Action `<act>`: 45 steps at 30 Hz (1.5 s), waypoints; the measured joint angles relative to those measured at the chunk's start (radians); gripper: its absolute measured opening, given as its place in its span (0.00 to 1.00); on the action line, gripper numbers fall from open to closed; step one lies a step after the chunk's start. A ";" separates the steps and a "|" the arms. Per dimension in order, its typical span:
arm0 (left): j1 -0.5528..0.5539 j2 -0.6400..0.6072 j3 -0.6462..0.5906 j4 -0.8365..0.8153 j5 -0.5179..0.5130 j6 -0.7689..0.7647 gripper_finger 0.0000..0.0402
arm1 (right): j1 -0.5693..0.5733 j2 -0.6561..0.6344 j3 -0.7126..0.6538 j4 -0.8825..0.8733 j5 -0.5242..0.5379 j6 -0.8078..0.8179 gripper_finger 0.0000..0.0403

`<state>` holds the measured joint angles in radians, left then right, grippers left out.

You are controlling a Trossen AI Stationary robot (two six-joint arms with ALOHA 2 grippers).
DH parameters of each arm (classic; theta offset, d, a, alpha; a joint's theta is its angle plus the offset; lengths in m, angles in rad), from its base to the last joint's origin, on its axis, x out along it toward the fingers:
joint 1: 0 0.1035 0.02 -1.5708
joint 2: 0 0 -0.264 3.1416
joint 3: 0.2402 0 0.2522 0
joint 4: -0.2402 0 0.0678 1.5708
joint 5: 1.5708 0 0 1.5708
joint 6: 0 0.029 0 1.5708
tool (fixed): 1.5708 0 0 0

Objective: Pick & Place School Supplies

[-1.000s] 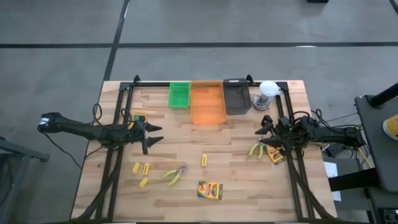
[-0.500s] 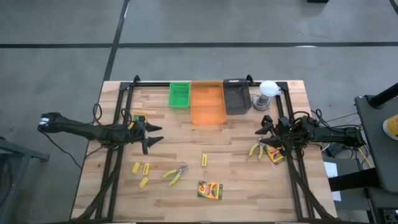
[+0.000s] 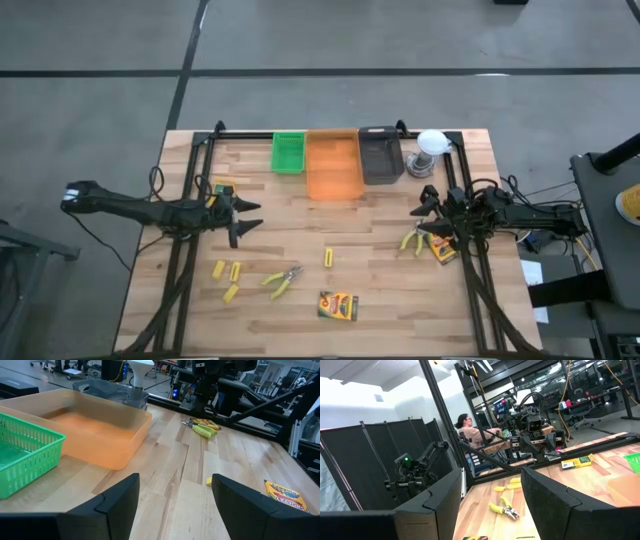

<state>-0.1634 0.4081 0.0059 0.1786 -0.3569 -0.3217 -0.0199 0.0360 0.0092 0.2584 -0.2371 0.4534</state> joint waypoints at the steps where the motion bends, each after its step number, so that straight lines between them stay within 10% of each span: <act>1: 0.000 0.000 0.000 0.000 0.000 0.000 0.63 | 0.000 0.000 0.000 0.000 0.000 0.000 0.50; 34: 0.000 0.000 0.000 -0.009 -0.001 -0.043 0.63 | 0.000 0.000 0.000 0.000 0.000 0.000 0.50; 45: 0.001 0.002 0.139 -0.385 0.043 -0.304 0.63 | 0.000 0.000 0.000 0.000 0.000 0.000 0.50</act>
<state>-0.1625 0.4098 0.1452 -0.2067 -0.3140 -0.6253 -0.0198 0.0364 0.0090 0.2584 -0.2375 0.4534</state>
